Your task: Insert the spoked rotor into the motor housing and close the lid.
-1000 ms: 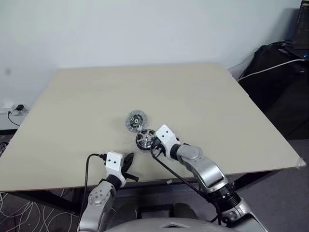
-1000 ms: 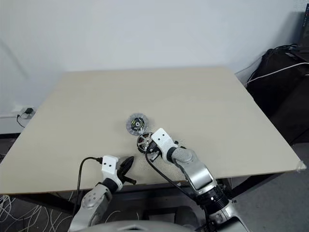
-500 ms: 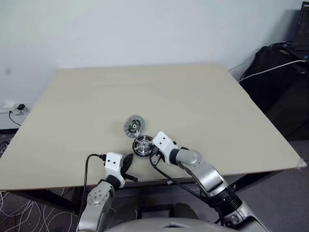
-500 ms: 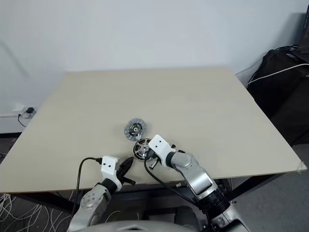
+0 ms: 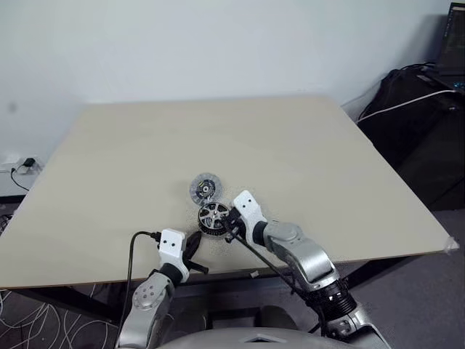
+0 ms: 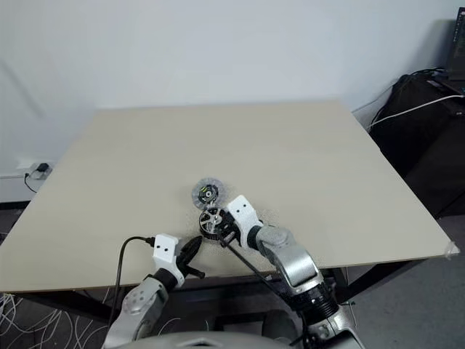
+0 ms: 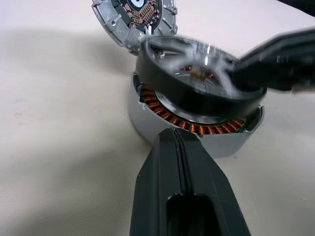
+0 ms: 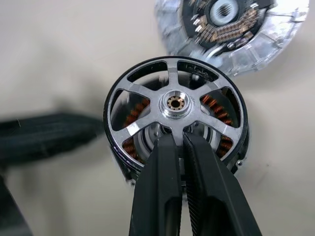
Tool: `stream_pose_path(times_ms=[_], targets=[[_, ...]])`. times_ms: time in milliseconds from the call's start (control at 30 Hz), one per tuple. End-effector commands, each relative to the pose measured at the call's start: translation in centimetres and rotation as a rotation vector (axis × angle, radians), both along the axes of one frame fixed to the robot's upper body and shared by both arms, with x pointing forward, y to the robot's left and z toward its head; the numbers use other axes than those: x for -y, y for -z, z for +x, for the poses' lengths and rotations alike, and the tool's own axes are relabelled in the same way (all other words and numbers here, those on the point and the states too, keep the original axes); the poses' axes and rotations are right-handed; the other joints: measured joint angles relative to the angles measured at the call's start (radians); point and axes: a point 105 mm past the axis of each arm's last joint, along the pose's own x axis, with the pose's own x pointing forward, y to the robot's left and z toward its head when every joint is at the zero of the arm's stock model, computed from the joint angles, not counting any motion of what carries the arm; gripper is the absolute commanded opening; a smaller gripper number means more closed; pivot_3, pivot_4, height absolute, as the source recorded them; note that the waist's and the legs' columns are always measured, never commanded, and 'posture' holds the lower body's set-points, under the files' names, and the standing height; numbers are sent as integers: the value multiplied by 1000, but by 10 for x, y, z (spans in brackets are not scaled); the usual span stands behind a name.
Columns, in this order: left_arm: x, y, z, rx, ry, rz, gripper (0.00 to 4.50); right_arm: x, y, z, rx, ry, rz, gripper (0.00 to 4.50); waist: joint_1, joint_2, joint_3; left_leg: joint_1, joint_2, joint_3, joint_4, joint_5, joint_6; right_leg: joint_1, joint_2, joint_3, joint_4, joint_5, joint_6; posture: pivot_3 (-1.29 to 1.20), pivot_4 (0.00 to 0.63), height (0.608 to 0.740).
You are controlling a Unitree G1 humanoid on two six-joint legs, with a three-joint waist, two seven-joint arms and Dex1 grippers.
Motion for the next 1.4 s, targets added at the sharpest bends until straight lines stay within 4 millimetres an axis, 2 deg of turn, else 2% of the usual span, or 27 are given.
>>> stream_pose_path(times_ms=[33,400,667,867,1133,1167,1267,1400], targets=[[2,-14,6,55,2,-12,0,-5,-34,10,92,-3,86,32,0,0,0,0,0,0,0,0,0,0,0,0,0,0,0,0,0,740],[1,-14,6,55,3,-12,0,1,-34,10,98,15,81,32,1,0,0,0,0,0,0,0,0,0,0,0,0,0,0,0,0,740],[1,-14,5,52,-2,-15,0,40,-30,19,109,149,30,32,3,0,0,0,0,0,0,0,0,0,0,0,0,0,0,0,0,740],[1,-14,5,51,1,-18,0,78,-7,17,64,264,-70,32,4,0,0,0,0,0,0,0,0,0,-1,0,0,0,0,0,0,740],[2,-14,5,50,9,-14,0,94,17,6,0,304,-132,32,3,1,0,0,0,1,0,0,0,0,-1,0,-1,0,0,0,0,740],[2,-14,5,50,9,-13,0,94,17,5,-2,307,-131,633,2,1,0,0,0,1,0,0,0,0,-1,0,-1,0,0,0,0,740],[2,-14,6,51,10,-12,0,94,16,6,2,309,-124,1480,4,1,0,0,0,1,0,0,0,0,-1,0,-1,-1,1,0,0,740],[2,-14,6,51,11,-10,0,85,1,8,45,275,-61,2807,4,1,0,0,0,1,0,0,0,0,-1,0,-1,-1,2,0,0,740]])
